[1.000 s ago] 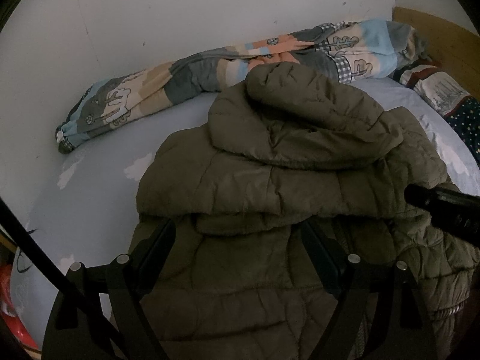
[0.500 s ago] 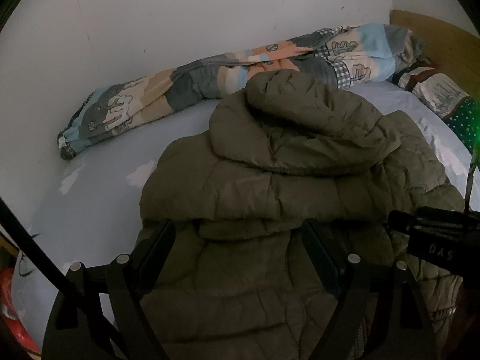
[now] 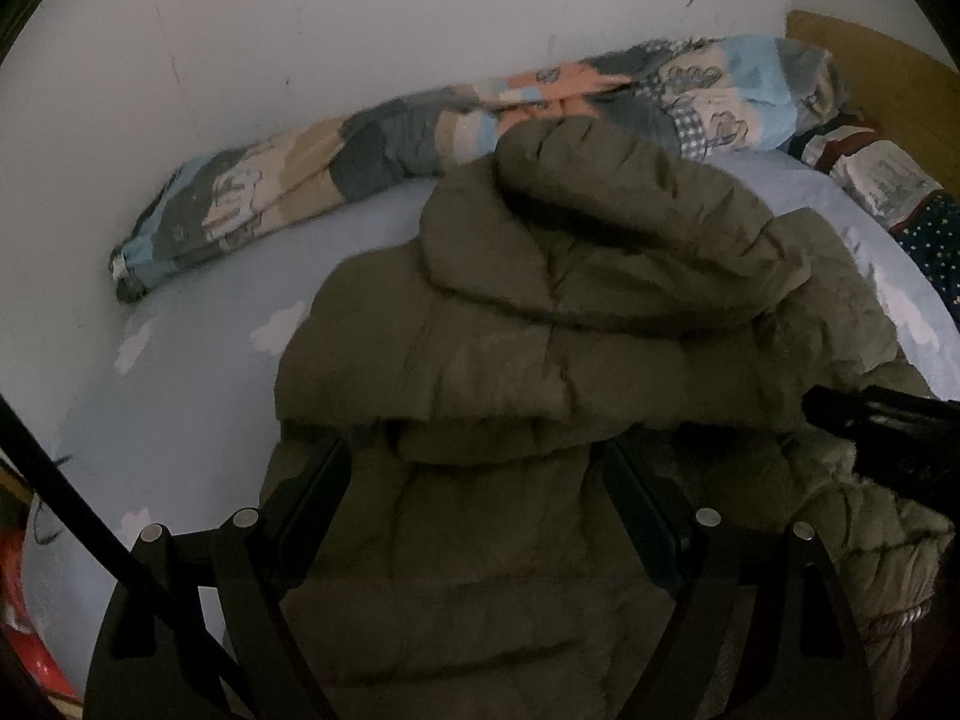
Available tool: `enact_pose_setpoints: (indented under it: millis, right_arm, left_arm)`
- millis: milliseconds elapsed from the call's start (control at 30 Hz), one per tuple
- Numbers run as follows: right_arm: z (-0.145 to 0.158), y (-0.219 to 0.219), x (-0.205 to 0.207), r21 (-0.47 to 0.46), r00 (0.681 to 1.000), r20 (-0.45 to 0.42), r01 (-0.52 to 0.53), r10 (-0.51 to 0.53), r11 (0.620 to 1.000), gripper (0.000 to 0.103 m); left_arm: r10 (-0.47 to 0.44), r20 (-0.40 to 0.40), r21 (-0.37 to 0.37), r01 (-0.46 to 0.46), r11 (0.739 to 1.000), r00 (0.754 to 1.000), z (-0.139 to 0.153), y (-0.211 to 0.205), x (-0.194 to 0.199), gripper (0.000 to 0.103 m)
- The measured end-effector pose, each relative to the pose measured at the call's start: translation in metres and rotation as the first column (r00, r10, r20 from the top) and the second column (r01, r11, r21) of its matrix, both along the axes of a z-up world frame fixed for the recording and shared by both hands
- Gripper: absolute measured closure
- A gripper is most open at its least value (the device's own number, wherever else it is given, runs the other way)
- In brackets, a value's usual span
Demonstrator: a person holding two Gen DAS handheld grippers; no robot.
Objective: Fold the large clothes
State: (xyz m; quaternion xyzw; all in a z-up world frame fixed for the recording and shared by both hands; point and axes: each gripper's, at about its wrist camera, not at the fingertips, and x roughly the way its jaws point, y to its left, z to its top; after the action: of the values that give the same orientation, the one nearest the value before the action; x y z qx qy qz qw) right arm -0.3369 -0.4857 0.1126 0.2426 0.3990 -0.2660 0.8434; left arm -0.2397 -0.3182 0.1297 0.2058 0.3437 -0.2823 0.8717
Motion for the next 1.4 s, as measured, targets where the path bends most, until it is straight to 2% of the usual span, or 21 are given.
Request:
enact_pose_setpoints:
  millis: [267,433,500,567,600,700,833,900,967,1100,1267,1400]
  right_arm:
    - [-0.005,-0.006,-0.006,0.035,0.999,-0.029,0.028,-0.027,0.999,0.041]
    - [-0.020,-0.010,-0.009,0.053,0.994,-0.107,0.041,-0.035,0.998,0.041]
    - [-0.030,-0.013,-0.010,0.096,0.990,-0.137,0.034,-0.021,0.995,0.041]
    - [-0.031,-0.011,-0.013,0.091,0.990,-0.139,0.041,-0.028,0.995,0.041]
    - [-0.027,-0.008,-0.016,0.086,0.991,-0.132,0.043,-0.031,0.995,0.041]
    - [-0.005,0.007,-0.030,0.056,0.998,-0.067,0.018,-0.014,0.998,0.041]
    - [0.023,0.032,-0.071,-0.016,1.000,0.000,0.018,-0.018,1.000,0.038]
    - [0.031,0.043,-0.091,-0.022,0.999,0.026,0.023,-0.023,1.000,0.038]
    - [0.034,0.053,-0.115,-0.005,0.998,0.057,0.036,-0.035,0.999,0.037]
    - [0.028,0.084,-0.156,0.029,0.997,0.075,0.022,-0.024,0.999,0.037]
    - [0.014,0.110,-0.171,0.027,0.999,0.044,-0.025,0.024,0.999,0.037]
    - [0.002,0.125,-0.167,0.042,0.998,0.015,-0.054,0.053,0.998,0.037]
  left_arm:
    - [0.082,-0.189,0.052,-0.073,0.996,0.979,-0.027,0.024,0.034,0.018]
    - [0.082,-0.355,0.096,-0.051,0.994,0.931,-0.057,0.027,0.046,0.018]
    - [0.080,-0.343,0.100,-0.049,0.994,0.936,-0.059,0.028,0.044,0.018]
    - [0.091,-0.329,0.098,-0.062,0.993,0.940,-0.053,0.032,0.040,0.018]
    - [0.091,-0.329,0.068,-0.072,0.995,0.940,-0.044,0.039,0.036,0.018]
    - [0.057,-0.304,-0.010,-0.063,0.998,0.951,-0.019,0.060,0.014,0.018]
    - [0.041,-0.187,-0.057,-0.053,0.997,0.981,0.010,0.101,-0.029,0.018]
    - [0.070,-0.165,-0.081,-0.084,0.993,0.984,0.014,0.125,-0.045,0.018]
    - [0.101,-0.189,-0.109,-0.123,0.986,0.977,0.010,0.160,-0.061,0.018]
    - [0.145,-0.226,-0.061,-0.162,0.985,0.963,-0.006,0.199,-0.076,0.018]
    - [0.238,-0.191,0.025,-0.238,0.971,0.952,-0.030,0.238,-0.077,0.018]
    - [0.294,-0.231,0.049,-0.291,0.955,0.927,-0.048,0.261,-0.071,0.018]
